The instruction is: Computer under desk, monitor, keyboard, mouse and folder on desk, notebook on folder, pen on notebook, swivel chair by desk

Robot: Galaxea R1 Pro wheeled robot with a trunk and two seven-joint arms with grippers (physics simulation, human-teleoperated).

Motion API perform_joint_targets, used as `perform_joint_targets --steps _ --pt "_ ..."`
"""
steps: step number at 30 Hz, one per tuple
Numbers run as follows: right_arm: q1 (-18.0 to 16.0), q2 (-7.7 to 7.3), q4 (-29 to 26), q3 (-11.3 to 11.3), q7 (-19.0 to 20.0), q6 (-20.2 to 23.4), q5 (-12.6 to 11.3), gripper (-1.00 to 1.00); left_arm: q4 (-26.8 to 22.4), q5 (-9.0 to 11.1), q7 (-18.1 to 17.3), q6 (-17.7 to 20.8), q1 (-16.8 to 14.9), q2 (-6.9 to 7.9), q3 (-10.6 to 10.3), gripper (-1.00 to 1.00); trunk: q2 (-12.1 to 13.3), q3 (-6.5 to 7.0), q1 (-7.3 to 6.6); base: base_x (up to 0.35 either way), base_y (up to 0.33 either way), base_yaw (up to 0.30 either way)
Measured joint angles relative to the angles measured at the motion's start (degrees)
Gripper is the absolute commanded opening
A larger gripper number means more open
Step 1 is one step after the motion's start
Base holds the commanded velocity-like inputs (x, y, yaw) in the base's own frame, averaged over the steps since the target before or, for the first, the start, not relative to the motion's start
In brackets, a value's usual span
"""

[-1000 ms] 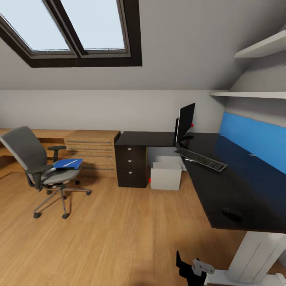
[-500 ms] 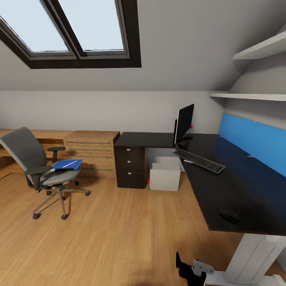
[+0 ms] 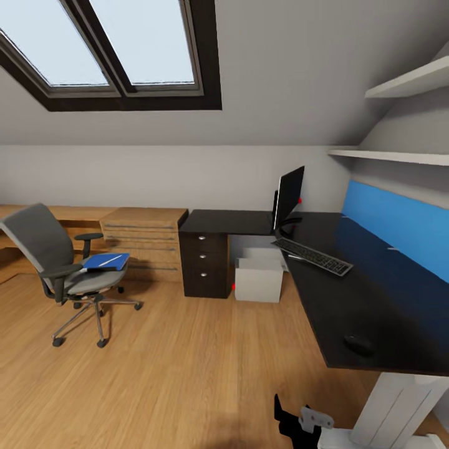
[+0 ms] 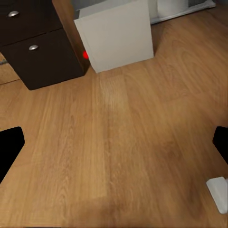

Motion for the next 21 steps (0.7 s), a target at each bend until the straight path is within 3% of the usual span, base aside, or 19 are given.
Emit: perform_joint_targets --steps 3,5,7,10,13,14,16,17,21 --pt "-0.04 0.30 -0.34 0.07 0.03 0.04 1.51 1.00 0.00 0.00 0.00 0.00 0.00 0.00 0.00 1.00 1.20 0.54 -0.66 0.000 0.000 0.000" --pt "-0.10 1.75 -2.35 0.45 -0.19 0.59 3.96 1.00 0.01 0.00 0.00 0.00 0.00 0.00 0.04 1.00 2.01 0.90 -1.10 0.000 0.000 0.000" --pt "-0.16 2.69 -5.12 0.47 -0.32 1.82 4.91 1.00 0.00 0.00 0.00 0.00 0.00 0.00 0.04 1.00 2.81 1.26 -1.54 0.000 0.000 0.000" --pt "-0.23 3.58 -10.95 0.52 -0.44 6.99 5.63 1.00 0.00 0.00 0.00 0.00 0.00 0.00 0.02 1.00 4.01 1.80 -2.20 0.000 0.000 0.000" --pt "-0.25 3.97 -19.53 0.53 -0.50 17.92 5.93 1.00 0.00 0.00 0.00 0.00 0.00 0.00 0.01 1.00 5.22 2.34 -2.86 0.000 0.000 0.000" --pt "-0.28 4.03 -24.51 0.55 -0.55 24.89 5.99 1.00 0.00 0.00 0.00 0.00 0.00 0.00 0.01 1.00 5.62 2.53 -3.08 0.000 0.000 0.000" --pt "-0.27 4.04 -30.21 0.57 -0.64 32.56 6.04 1.00 0.00 0.00 0.00 0.00 0.00 0.00 0.02 1.00 6.42 2.88 -3.52 0.000 0.000 0.000" --pt "-0.29 4.04 -35.58 0.56 -0.75 40.04 6.06 1.00 0.00 0.00 0.00 0.00 0.00 0.00 0.03 1.00 6.82 3.06 -3.74 0.000 0.000 0.000" --pt "-0.30 3.91 -51.57 0.33 -1.25 60.64 6.12 1.00 0.00 0.00 0.00 0.00 0.00 0.05 0.09 1.00 8.42 3.78 -4.62 0.000 0.000 0.000"
